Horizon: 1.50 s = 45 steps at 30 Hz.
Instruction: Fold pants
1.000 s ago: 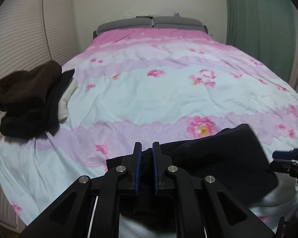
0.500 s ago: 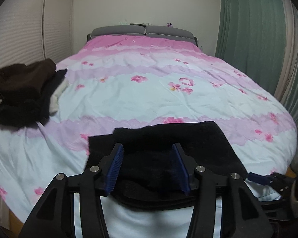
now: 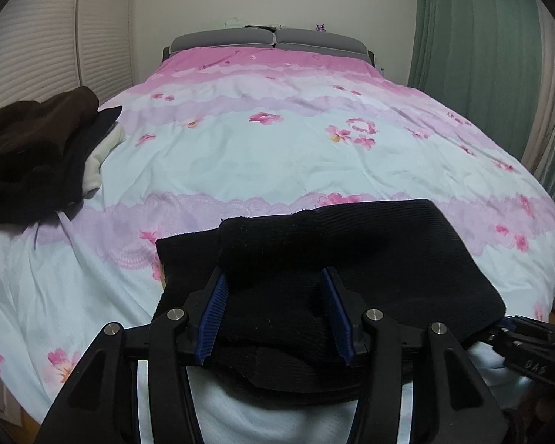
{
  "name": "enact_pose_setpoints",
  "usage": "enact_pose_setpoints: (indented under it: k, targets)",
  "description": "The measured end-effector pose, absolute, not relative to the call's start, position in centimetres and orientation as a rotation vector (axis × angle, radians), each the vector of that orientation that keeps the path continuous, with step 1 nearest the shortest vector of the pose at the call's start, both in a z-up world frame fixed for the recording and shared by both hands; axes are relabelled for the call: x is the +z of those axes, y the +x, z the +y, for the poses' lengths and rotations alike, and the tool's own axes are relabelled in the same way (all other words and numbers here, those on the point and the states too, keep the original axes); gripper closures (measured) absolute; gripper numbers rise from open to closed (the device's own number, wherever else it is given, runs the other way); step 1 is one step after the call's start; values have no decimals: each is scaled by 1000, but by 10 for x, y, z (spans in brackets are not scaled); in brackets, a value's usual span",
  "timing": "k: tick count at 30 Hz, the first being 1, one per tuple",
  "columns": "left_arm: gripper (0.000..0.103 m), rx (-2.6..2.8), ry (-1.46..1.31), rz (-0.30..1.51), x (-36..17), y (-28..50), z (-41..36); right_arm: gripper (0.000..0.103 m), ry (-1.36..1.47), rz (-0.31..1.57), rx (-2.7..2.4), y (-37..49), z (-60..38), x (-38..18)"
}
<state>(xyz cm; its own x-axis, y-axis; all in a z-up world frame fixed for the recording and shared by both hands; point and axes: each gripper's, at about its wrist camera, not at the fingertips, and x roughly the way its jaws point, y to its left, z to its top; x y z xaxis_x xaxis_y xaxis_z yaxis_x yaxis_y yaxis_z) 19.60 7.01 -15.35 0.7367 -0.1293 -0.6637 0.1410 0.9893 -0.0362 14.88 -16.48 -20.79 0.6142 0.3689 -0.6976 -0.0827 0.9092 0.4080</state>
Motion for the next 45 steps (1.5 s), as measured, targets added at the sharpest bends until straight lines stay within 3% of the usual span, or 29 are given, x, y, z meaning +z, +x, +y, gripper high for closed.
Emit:
enact_pose_setpoints:
  k: [3,14,18,21,26,30,36,45]
  targets:
    - [39,-147,-20,766,-160,201,78,83,396,938,264,155,-172,-228]
    - [40,-157,9,689,-123,179,65,66,179,867,319,138,-166,-162]
    - [37,-281,124,654,-91,179,48,45,135,776,344,136,-178,-130]
    - [37,-418,206,640,-72,202,36,38,144,716,339,145,-185,-111]
    - [37,-751,288,750,-61,268,10,38,177,675,327,176,-188,-100]
    - [39,-920,300,950,-79,328,-16,38,129,650,284,196,-183,-107]
    - [54,-1070,327,1218,-134,370,-55,38,163,641,209,220,-199,-125]
    - [55,-1110,308,1322,-154,379,-67,38,246,673,42,244,-224,-145]
